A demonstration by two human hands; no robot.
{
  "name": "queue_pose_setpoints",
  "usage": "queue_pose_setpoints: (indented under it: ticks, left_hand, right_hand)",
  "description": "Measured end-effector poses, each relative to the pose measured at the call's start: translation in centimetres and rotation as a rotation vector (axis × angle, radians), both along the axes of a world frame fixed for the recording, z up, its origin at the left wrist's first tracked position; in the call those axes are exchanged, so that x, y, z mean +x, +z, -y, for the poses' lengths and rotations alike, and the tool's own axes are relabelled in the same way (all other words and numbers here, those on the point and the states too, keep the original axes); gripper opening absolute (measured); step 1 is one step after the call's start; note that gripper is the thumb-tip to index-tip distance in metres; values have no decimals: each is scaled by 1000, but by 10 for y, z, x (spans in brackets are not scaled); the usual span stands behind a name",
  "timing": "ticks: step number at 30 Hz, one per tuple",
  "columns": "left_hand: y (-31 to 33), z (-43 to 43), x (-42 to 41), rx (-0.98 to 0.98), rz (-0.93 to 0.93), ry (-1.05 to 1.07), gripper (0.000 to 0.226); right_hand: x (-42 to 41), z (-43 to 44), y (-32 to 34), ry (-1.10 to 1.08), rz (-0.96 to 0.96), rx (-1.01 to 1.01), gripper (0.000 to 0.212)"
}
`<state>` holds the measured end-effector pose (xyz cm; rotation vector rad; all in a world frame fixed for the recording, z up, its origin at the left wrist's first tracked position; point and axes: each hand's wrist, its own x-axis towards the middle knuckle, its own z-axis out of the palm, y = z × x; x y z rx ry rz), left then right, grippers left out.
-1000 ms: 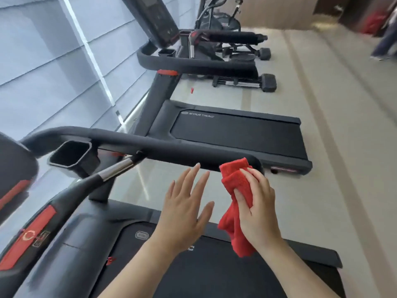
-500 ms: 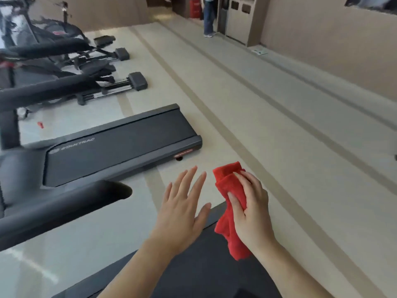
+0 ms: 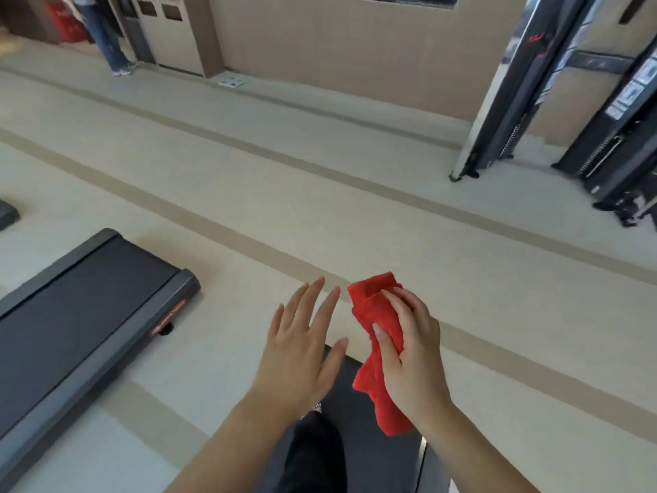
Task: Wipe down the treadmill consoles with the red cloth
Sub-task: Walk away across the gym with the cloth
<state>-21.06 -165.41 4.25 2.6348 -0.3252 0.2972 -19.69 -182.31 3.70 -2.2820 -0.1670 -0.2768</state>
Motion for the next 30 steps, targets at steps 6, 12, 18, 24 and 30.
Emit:
queue_pose_setpoints:
  ticks: [6, 12, 18, 24, 30]
  left_hand:
    - [-14, 7, 127, 1, -14, -158, 57]
    - [-11, 6, 252, 47, -13, -267, 57]
    - [-12, 19, 351, 76, -19, -357, 58]
    - [-35, 28, 457, 158, -32, -362, 57]
    - [-100, 65, 616, 186, -12, -346, 56]
  right_hand:
    - [103, 9, -5, -137, -34, -17, 40]
    - [210, 5, -3, -255, -43, -9, 40]
    - [297, 16, -11, -346, -28, 10, 39]
    - [401, 38, -37, -387, -71, 37, 39]
    - [558, 77, -108, -378, -72, 65, 39]
